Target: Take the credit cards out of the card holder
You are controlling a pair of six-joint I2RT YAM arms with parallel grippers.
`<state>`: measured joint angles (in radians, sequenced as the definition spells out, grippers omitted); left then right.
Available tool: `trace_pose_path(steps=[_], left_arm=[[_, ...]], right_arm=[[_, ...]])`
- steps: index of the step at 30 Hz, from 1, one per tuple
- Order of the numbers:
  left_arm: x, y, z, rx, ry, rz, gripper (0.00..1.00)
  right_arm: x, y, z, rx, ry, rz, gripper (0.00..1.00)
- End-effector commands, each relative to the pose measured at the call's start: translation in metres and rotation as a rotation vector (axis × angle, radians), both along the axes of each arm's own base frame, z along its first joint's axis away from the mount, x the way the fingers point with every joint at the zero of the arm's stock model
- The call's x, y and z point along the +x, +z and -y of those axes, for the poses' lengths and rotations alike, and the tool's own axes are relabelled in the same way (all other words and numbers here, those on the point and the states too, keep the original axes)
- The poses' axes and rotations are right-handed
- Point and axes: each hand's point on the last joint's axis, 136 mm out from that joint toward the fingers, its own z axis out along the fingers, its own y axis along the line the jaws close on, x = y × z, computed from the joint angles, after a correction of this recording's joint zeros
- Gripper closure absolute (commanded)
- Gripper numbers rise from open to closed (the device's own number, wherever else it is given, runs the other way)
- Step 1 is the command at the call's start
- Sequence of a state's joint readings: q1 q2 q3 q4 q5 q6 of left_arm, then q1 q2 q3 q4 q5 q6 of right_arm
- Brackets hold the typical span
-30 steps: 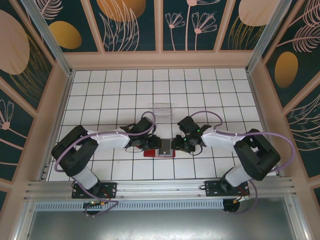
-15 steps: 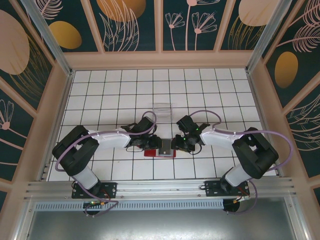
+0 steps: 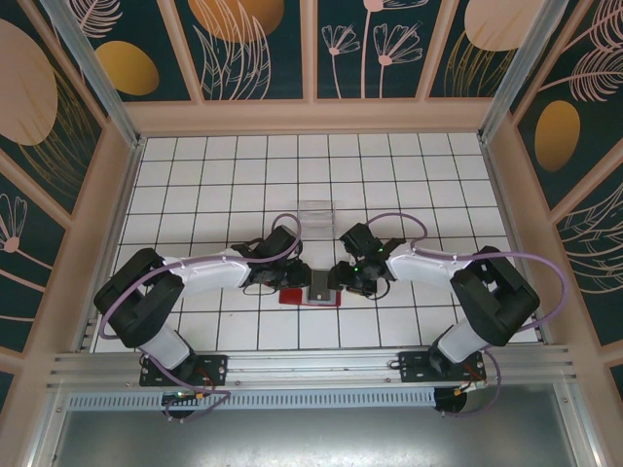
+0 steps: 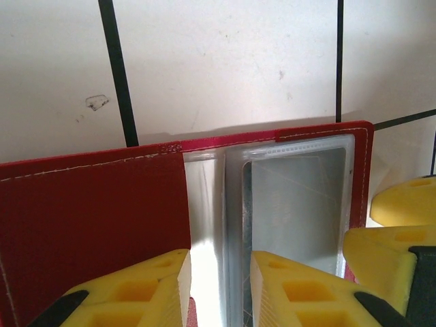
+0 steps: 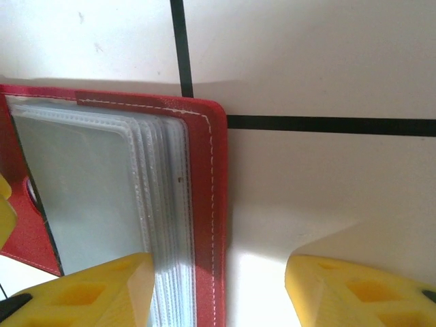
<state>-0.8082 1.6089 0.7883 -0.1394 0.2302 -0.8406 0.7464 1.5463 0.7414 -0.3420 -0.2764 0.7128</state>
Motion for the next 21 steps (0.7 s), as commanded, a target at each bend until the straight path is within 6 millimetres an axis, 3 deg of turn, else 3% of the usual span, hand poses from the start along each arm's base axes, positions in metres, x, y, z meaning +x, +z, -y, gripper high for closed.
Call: trace_pose_path(steps=[1, 10, 21], left_arm=[[-0.002, -0.002, -0.003, 0.015, -0.006, -0.003, 0.71], [-0.003, -0.006, -0.003, 0.015, -0.011, -0.011, 0.72], [-0.006, -0.008, -0.002, 0.001, -0.016, -0.022, 0.7]], right_arm=[[-0.012, -0.025, 0.012, -0.076, 0.0, -0.021, 0.42], [-0.007, -0.013, -0.002, -0.004, -0.008, -0.008, 0.39], [-0.013, -0.03, 0.001, -0.056, 0.013, -0.041, 0.39]])
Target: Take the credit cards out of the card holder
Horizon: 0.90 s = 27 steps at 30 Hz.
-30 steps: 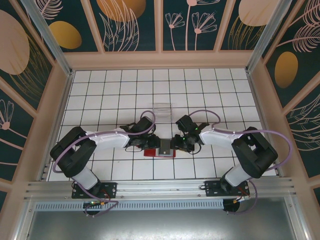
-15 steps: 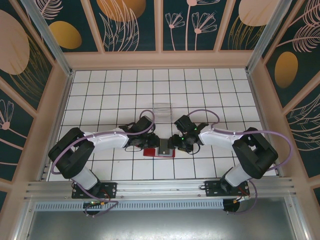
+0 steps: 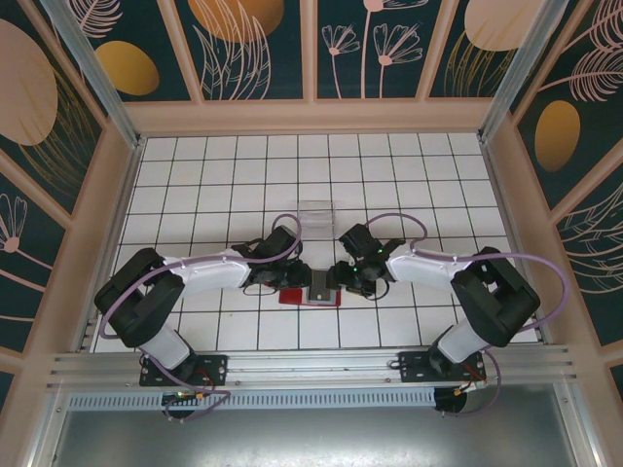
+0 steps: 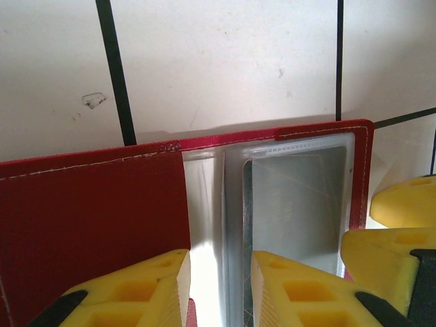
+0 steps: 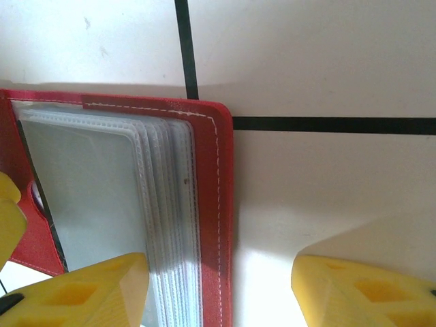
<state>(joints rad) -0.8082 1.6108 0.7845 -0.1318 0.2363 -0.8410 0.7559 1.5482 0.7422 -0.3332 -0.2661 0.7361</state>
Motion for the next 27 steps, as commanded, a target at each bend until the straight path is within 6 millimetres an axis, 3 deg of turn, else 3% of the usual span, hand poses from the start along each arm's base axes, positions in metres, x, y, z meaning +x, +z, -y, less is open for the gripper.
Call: trace_pose_path(steps=[1, 10, 18, 27], left_arm=[[-0.005, -0.007, -0.003, 0.006, -0.012, -0.018, 0.7], [-0.007, -0.009, -0.005, 0.012, -0.008, -0.02, 0.72], [-0.006, -0.007, -0.004, 0.008, -0.008, -0.015, 0.72], [-0.006, -0.007, -0.005, 0.006, -0.002, -0.013, 0.72]], right_arm=[[-0.013, -0.029, 0.003, -0.063, 0.026, -0.037, 0.39], [0.002, 0.007, 0.001, -0.068, -0.006, 0.049, 0.42], [0.002, 0.008, -0.013, -0.034, 0.023, 0.039, 0.43], [0.004, 0.021, -0.013, -0.037, 0.009, 0.066, 0.47]])
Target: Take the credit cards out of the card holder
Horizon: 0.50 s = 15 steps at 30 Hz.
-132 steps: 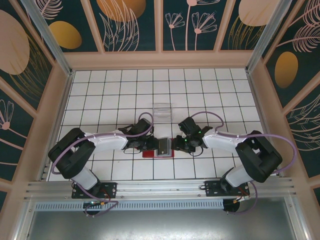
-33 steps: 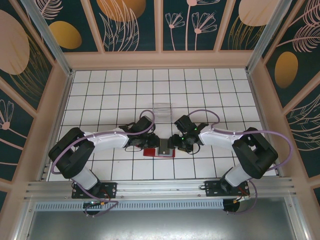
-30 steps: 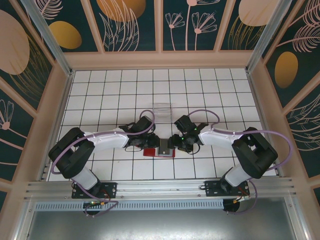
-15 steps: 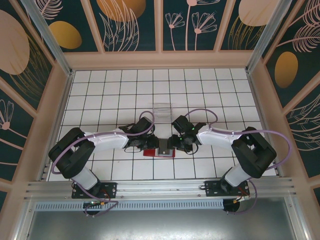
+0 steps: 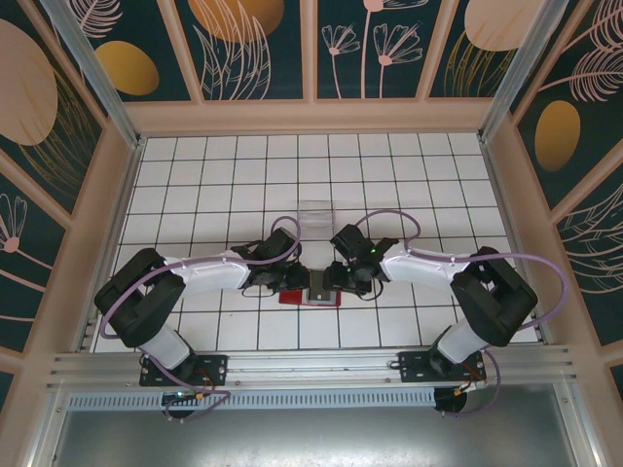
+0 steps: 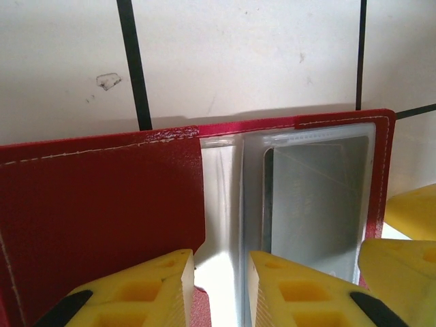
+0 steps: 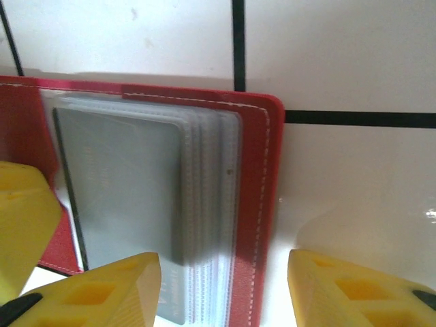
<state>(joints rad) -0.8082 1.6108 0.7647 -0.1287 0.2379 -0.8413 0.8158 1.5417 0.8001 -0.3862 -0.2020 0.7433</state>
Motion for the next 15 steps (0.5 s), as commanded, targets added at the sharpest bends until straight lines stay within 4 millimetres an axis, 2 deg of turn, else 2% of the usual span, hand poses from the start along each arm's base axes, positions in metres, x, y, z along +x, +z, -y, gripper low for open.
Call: trace_pose_path(steps=[1, 10, 15], left_arm=[[-0.001, -0.001, 0.0, -0.007, -0.001, -0.002, 0.72], [-0.001, 0.0, 0.001, -0.014, -0.005, 0.0, 0.72], [-0.001, 0.0, 0.002, -0.017, -0.008, 0.001, 0.71]], right_arm=[[0.006, 0.01, -0.003, 0.003, -0.022, 0.021, 0.47], [0.003, -0.014, -0.005, -0.023, -0.002, -0.017, 0.47], [-0.002, -0.029, 0.002, -0.055, 0.001, -0.042, 0.55]])
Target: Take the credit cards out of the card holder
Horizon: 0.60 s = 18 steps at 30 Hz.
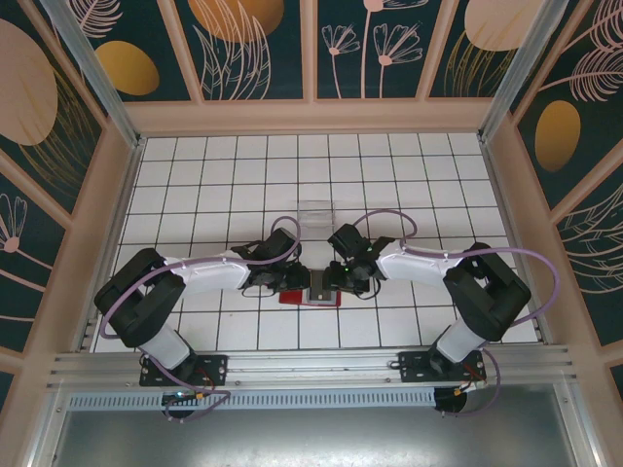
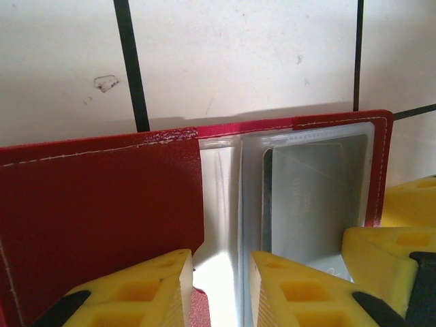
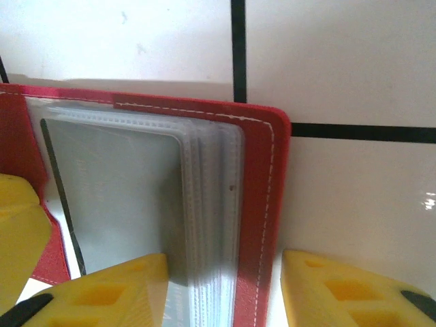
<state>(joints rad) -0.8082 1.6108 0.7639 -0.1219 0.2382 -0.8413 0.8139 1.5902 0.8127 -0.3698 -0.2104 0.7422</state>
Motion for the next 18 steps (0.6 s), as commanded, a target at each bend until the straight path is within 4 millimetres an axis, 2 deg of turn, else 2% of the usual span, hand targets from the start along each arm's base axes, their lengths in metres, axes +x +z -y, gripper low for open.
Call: trace_pose_path(steps=[1, 7, 13, 18], left_arm=[[-0.002, -0.001, 0.002, -0.015, -0.011, -0.004, 0.71], [-0.003, 0.001, 0.009, -0.049, -0.028, -0.01, 0.69], [-0.004, -0.009, 0.003, -0.004, -0.02, -0.031, 0.74], [-0.005, -0.011, 0.004, -0.008, -0.025, -0.039, 0.72]], right_arm=[[-0.004, -0.02, 0.005, -0.046, -0.001, -0.024, 0.56], [-0.006, -0.021, 0.005, -0.043, 0.003, -0.027, 0.57], [-0.006, -0.019, 0.005, -0.039, 0.001, -0.026, 0.57], [-0.007, -0.019, 0.005, -0.036, 0.002, -0.027, 0.57]])
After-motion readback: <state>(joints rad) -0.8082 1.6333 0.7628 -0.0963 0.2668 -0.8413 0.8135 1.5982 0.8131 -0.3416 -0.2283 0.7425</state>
